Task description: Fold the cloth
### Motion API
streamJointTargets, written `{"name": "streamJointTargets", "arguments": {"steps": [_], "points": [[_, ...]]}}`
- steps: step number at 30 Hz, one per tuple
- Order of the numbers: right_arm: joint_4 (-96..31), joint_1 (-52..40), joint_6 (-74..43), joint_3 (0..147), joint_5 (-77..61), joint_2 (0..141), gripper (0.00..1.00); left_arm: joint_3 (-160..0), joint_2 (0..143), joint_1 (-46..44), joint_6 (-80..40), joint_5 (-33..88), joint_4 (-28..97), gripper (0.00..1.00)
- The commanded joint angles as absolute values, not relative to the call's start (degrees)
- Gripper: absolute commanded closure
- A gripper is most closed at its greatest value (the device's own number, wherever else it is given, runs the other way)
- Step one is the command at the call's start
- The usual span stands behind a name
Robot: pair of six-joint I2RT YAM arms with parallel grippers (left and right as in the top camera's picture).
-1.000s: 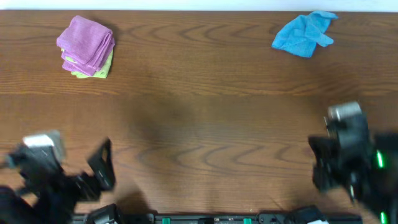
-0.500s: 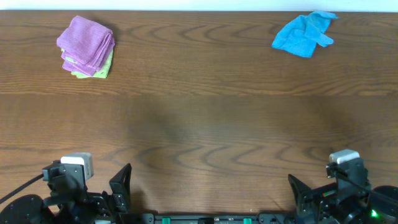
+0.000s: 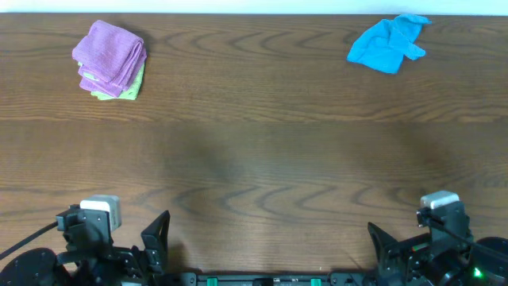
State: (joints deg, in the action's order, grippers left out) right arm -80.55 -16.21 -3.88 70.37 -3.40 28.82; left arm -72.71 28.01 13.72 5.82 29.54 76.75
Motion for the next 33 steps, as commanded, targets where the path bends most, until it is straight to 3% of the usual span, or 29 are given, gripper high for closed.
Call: {"name": "streamJointTargets", "arguments": {"steps": [1, 5, 9, 19, 33], "points": [[-80.64, -16.53, -4.64, 70.04, -3.66, 28.67, 0.01, -72.49, 26.46, 9.28, 7.09, 26.55, 76.36, 0.05], [-80.64, -16.53, -4.64, 70.04, -3.66, 28.67, 0.01, -70.35, 23.88, -1.06, 7.75, 16.99, 74.24, 0.05], [-80.64, -16.53, -4.64, 70.04, -3.64, 28.67, 0.01, -60.77, 19.16, -5.48, 7.79, 11.11, 62.78, 0.04], [-80.64, -16.53, -4.64, 70.04, -3.66, 28.67, 0.01, -31.29, 6.7, -5.1, 8.56, 13.61, 39.51, 0.05], [-80.64, -16.53, -4.64, 70.04, -3.66, 28.67, 0.01, -15.79, 0.19, -3.22, 8.86, 14.39, 30.89, 0.05]]}}
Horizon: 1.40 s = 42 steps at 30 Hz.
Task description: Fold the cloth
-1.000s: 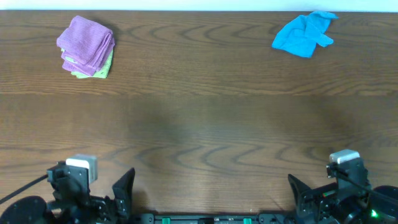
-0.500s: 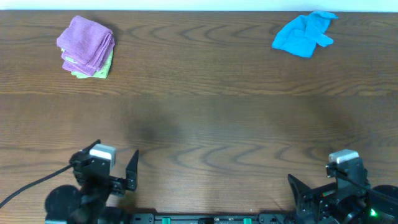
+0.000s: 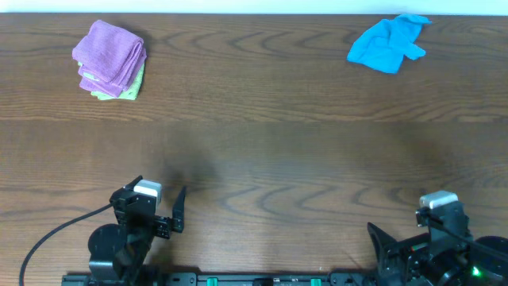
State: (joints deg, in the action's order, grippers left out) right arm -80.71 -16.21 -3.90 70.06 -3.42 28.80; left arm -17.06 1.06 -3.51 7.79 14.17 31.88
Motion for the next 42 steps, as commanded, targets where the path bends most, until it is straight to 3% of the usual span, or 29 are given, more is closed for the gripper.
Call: {"name": "streamJointTargets", "arguments": {"steps": [1, 42], "points": [[-80.64, -16.53, -4.64, 70.04, -3.66, 28.67, 0.01, -15.05, 0.19, -3.11, 9.04, 14.39, 30.33, 0.05], [-80.64, -16.53, -4.64, 70.04, -3.66, 28.67, 0.01, -8.1, 0.25, -3.01, 8.99, 12.23, 29.1, 0.05]]}}
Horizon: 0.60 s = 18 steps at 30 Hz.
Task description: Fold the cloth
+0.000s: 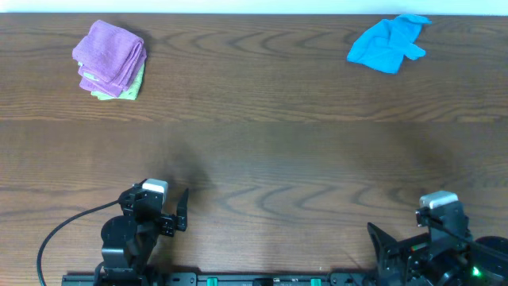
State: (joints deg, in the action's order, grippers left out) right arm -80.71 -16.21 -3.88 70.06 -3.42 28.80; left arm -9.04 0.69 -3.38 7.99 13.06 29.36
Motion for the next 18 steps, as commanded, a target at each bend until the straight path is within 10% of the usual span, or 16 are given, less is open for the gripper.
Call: {"name": "streamJointTargets", "arguments": {"steps": [1, 18], "points": [[-80.64, -16.53, -4.64, 70.04, -3.66, 28.67, 0.01, -8.1, 0.25, -3.01, 9.02, 12.23, 29.1, 0.05], [-61.12, -5.13, -2.7, 51.46, 4.25, 16.73, 0.01, -8.1, 0.25, -3.01, 8.99, 12.23, 29.1, 0.05]]}}
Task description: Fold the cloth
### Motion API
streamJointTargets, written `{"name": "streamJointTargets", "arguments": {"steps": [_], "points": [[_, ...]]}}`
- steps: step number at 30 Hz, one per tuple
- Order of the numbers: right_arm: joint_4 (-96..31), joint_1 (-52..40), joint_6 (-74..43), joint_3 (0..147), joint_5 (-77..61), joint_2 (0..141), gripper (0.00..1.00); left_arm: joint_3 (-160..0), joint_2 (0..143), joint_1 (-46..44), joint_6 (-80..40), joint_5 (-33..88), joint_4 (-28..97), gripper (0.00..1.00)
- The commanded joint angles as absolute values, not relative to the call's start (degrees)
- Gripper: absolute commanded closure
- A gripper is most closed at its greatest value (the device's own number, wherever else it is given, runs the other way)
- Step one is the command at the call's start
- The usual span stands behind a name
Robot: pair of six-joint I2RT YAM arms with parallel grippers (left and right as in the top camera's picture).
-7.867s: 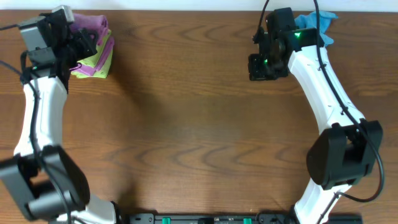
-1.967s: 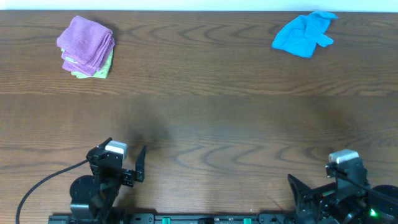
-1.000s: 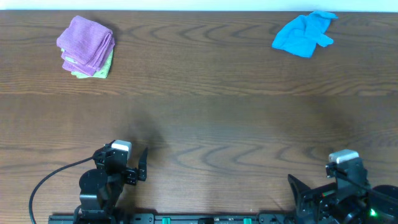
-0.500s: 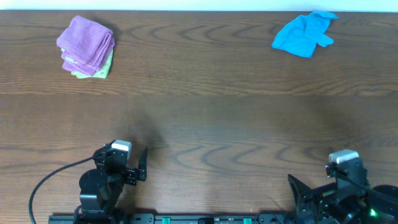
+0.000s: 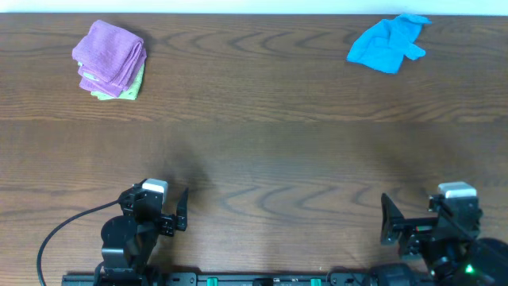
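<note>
A crumpled blue cloth [image 5: 387, 44] lies at the far right of the table, well away from both arms. My left gripper [image 5: 181, 209] hovers near the front edge at the left, pointing right. My right gripper [image 5: 386, 218] is near the front edge at the right, pointing left. Each gripper shows from above only as a thin dark blade, so the gap between the fingers is hidden. Neither gripper has anything near its fingers.
A folded purple cloth [image 5: 109, 56] sits on a folded green one [image 5: 131, 86] at the far left. The wooden table [image 5: 262, 151] spans the whole view, and its front edge carries the arm bases.
My right arm has shifted: its wrist sits a little farther right and farther from the front edge, and the gripper has turned more upright. The left arm and the cloths are unchanged.
Both arms first rested low at the front edge. Then my left arm stood farther in over the table, its gripper pointing right, and stayed about there. Now the right arm has moved off its rest pose too. The blue cloth has lain untouched throughout.
</note>
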State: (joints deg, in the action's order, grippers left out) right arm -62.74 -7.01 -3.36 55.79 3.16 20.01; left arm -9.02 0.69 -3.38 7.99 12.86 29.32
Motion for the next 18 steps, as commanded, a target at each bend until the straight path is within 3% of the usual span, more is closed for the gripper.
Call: {"name": "streamJointTargets", "arguments": {"steps": [1, 11, 18], "points": [[-59.64, -4.58, -2.7, 48.9, 4.27, 14.94, 0.01, -8.1, 0.25, -3.01, 8.99, 12.23, 29.1, 0.05], [-51.81, -3.88, -3.01, 26.81, 3.97, 0.23, 0.01, -8.1, 0.25, -3.01, 8.99, 12.23, 29.1, 0.05], [-51.2, -3.88, -3.14, 19.7, 4.05, 0.32, 0.01, -8.1, 0.25, -3.01, 8.99, 12.23, 29.1, 0.05]]}}
